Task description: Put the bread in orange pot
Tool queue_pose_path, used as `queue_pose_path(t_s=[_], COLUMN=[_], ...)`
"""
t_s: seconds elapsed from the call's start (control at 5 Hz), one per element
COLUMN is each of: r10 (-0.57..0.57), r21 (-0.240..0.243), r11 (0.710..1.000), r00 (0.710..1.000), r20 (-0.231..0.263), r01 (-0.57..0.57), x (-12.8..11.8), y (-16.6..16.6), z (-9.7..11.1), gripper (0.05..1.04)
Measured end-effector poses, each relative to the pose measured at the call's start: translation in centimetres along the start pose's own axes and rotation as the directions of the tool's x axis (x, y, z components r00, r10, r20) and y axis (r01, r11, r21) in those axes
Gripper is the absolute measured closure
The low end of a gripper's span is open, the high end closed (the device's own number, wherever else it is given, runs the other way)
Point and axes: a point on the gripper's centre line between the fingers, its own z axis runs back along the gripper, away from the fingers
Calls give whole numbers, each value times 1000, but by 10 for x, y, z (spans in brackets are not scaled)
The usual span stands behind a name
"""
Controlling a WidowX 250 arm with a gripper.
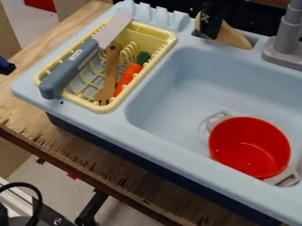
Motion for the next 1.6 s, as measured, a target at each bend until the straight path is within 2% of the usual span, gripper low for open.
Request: queue_pose_path(t_s=[0.2,0.4,0.6,1.0,1.2,1.4,1.6], r10=[-5,7,16,36,25,48,65], r21=[3,-1,-7,14,-3,-76,-116], r11=[1000,1000,1000,999,1000,996,991], r00=[1000,999,1000,999,999,998,998], r20=[-2,34,26,15,30,30,21], r01=[5,-7,-16,-36,-24,-46,-62], x=[0,6,5,11,15,22,25], y=[3,3,2,3,3,6,14], z=[-3,-3,-5,-1,8,40,59], gripper=[138,405,626,628,628,628,628])
